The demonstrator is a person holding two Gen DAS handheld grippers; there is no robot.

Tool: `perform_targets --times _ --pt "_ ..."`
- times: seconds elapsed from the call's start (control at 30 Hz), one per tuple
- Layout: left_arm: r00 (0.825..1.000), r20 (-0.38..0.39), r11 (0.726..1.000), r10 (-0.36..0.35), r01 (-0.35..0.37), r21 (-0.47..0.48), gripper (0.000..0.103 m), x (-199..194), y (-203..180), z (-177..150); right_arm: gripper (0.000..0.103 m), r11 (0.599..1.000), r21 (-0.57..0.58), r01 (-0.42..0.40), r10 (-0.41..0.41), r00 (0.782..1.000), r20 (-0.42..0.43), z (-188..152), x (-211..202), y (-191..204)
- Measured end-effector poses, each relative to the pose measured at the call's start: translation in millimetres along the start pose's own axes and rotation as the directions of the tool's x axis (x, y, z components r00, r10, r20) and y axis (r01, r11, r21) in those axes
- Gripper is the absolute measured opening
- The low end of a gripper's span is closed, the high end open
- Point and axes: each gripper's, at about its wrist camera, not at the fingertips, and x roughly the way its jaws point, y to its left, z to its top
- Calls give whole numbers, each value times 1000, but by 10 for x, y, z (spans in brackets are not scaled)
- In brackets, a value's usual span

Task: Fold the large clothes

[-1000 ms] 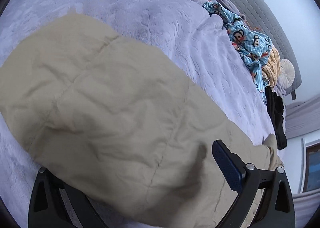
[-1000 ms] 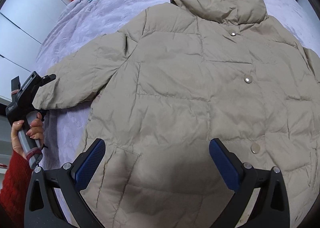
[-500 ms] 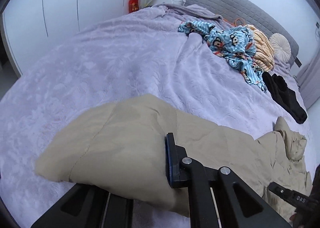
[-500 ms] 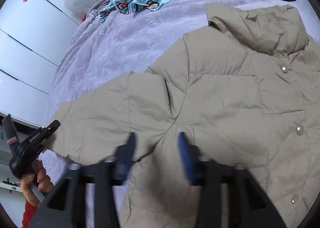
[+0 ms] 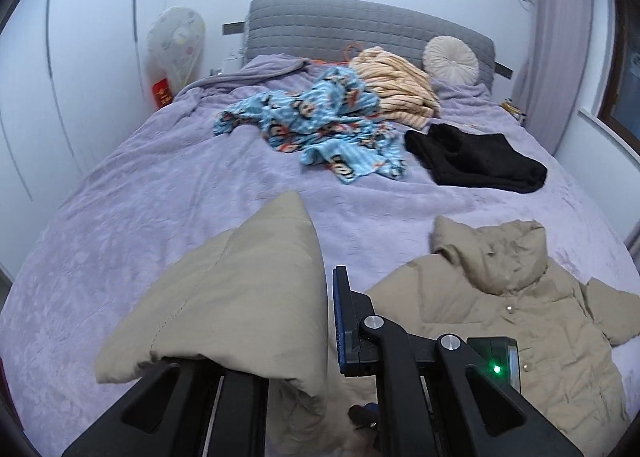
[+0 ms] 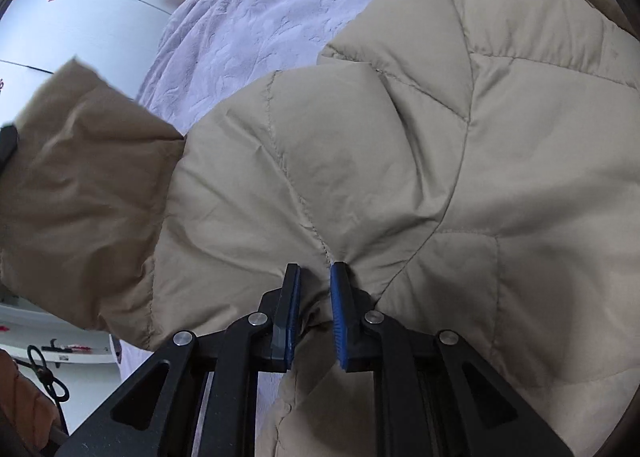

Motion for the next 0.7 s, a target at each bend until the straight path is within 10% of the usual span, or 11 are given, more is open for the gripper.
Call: perform_targets --times 0.17,0.47,0.67,0.7 --pt "992 -37 980 -119 123 156 12 191 -1271 -24 17 997 43 70 -75 990 117 -200 -781 -404" --pt "965 -259 915 -39 139 379 14 1072 -2599 -1098 17 889 217 403 -447 865 227 -714 -2072 -1720" --pt "952 -305 879 16 132 457 34 1001 -2649 -1469 17 886 263 382 -436 880 189 -871 -2233 -2003" --pt "947 -322 881 0 152 448 59 952 -2631 -1465 17 887 255 384 -435 880 189 -852 -2234 -2003"
